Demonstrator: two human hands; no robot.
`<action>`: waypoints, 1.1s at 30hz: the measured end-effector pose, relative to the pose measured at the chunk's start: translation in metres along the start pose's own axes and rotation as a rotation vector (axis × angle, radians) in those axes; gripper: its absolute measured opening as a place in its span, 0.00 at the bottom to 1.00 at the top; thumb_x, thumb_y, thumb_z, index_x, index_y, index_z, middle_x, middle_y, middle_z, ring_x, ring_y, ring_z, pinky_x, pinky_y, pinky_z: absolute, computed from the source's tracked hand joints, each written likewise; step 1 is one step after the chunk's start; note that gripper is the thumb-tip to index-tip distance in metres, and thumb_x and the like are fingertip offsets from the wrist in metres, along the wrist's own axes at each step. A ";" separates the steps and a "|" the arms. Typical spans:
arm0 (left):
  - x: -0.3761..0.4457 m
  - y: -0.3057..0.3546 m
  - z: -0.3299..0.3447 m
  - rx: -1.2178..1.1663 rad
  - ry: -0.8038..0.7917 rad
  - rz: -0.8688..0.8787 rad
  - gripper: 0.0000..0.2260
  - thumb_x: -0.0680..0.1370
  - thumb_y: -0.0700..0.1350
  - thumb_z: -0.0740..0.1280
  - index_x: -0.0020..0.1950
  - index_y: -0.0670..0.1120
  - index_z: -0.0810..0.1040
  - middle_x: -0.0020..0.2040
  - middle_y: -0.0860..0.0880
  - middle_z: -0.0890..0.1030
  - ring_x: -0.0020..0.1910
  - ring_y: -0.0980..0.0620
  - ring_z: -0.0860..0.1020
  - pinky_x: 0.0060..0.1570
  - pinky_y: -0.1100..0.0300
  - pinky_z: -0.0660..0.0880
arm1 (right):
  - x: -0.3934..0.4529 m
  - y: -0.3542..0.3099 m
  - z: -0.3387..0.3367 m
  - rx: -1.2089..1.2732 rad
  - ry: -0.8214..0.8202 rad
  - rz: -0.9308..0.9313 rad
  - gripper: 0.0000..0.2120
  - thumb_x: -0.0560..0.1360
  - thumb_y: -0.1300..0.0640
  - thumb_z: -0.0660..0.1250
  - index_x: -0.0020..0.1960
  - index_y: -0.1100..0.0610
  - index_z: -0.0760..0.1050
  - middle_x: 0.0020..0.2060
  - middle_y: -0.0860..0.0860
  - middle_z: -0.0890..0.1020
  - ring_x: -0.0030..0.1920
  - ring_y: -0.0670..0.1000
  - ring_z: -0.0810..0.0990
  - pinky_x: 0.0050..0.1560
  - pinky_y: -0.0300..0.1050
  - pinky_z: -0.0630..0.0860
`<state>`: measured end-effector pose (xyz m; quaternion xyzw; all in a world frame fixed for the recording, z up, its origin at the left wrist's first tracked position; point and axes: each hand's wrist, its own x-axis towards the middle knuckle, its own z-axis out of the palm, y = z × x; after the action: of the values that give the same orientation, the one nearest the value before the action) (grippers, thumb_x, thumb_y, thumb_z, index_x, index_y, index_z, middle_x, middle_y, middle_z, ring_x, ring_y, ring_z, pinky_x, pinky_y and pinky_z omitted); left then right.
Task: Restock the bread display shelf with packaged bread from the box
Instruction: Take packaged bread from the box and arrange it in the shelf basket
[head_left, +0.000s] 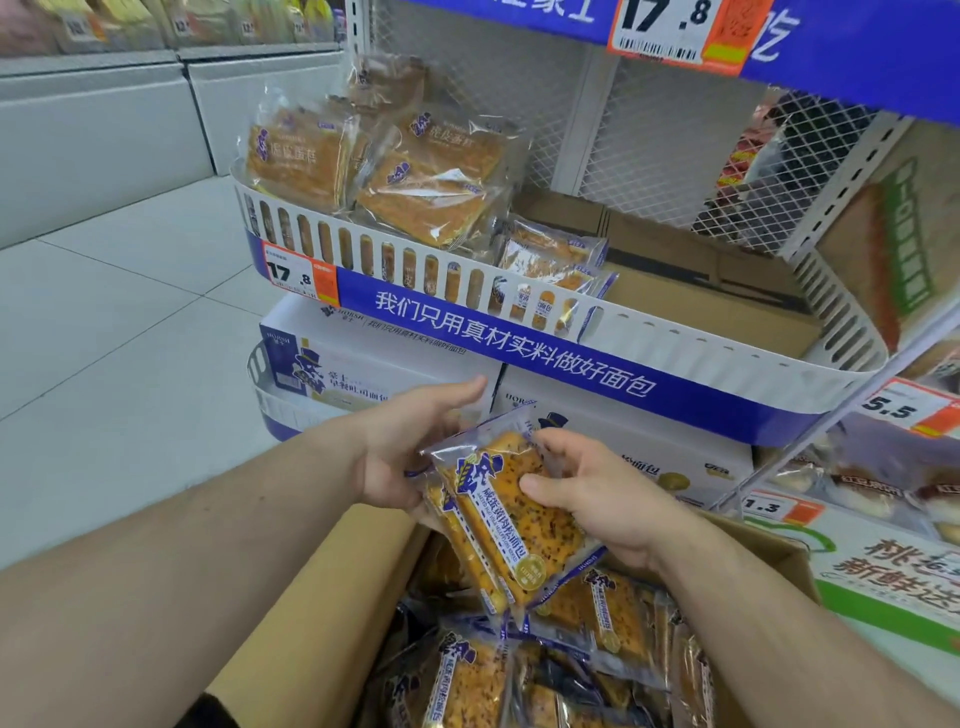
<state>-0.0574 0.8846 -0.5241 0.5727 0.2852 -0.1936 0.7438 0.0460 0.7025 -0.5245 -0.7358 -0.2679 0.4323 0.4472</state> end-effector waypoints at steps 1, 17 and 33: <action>-0.003 0.003 0.000 0.044 -0.061 0.013 0.24 0.72 0.63 0.69 0.58 0.46 0.79 0.55 0.40 0.84 0.51 0.42 0.82 0.49 0.44 0.78 | 0.000 0.001 0.001 -0.004 0.004 -0.002 0.11 0.79 0.62 0.67 0.59 0.50 0.77 0.52 0.52 0.86 0.54 0.54 0.85 0.61 0.59 0.79; -0.007 0.048 0.008 -0.327 0.179 0.577 0.29 0.66 0.55 0.72 0.63 0.43 0.78 0.53 0.42 0.85 0.49 0.47 0.83 0.43 0.51 0.81 | 0.023 -0.077 -0.047 0.025 -0.104 -0.059 0.23 0.66 0.55 0.78 0.60 0.58 0.79 0.50 0.55 0.87 0.48 0.53 0.86 0.51 0.48 0.82; 0.052 0.077 -0.018 0.937 0.988 1.031 0.18 0.72 0.50 0.65 0.61 0.50 0.80 0.62 0.54 0.78 0.67 0.50 0.68 0.65 0.53 0.65 | 0.138 -0.187 -0.133 -0.811 0.047 0.073 0.21 0.68 0.56 0.79 0.59 0.52 0.78 0.52 0.52 0.87 0.51 0.53 0.86 0.59 0.55 0.81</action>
<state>0.0254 0.9246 -0.5039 0.8981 0.1710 0.3431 0.2157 0.2278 0.8388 -0.3825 -0.8713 -0.3798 0.2901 0.1110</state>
